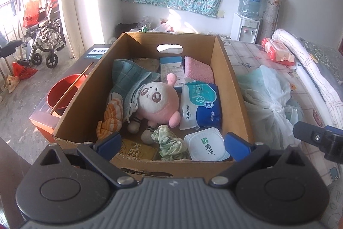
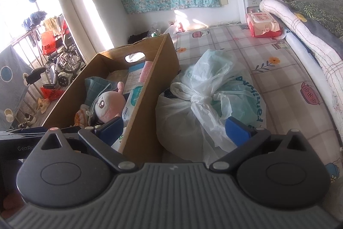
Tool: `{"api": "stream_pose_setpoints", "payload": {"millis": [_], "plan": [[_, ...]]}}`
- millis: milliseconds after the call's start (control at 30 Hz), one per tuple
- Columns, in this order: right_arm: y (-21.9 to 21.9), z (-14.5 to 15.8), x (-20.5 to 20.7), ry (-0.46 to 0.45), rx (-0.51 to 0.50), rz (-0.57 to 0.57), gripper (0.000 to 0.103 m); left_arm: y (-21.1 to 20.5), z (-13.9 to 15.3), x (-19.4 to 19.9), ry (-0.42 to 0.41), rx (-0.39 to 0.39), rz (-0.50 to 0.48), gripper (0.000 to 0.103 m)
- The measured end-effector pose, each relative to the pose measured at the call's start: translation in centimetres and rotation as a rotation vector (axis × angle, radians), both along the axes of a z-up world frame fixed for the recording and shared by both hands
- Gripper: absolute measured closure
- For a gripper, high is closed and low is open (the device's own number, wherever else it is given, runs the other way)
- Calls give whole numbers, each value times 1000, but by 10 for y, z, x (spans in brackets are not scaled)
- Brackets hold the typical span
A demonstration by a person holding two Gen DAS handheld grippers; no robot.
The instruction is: Organize soft objects
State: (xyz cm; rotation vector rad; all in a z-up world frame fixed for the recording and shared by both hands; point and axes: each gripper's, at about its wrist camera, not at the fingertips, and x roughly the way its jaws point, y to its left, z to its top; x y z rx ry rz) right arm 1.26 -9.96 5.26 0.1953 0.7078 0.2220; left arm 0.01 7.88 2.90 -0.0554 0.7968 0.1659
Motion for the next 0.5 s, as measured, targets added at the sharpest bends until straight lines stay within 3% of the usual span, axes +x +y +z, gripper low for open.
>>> {"api": "stream_pose_setpoints", "payload": {"millis": [500], "plan": [[26,-8,8,65,-57,87,1,8,-11,-1,115,-71,13,0]]}}
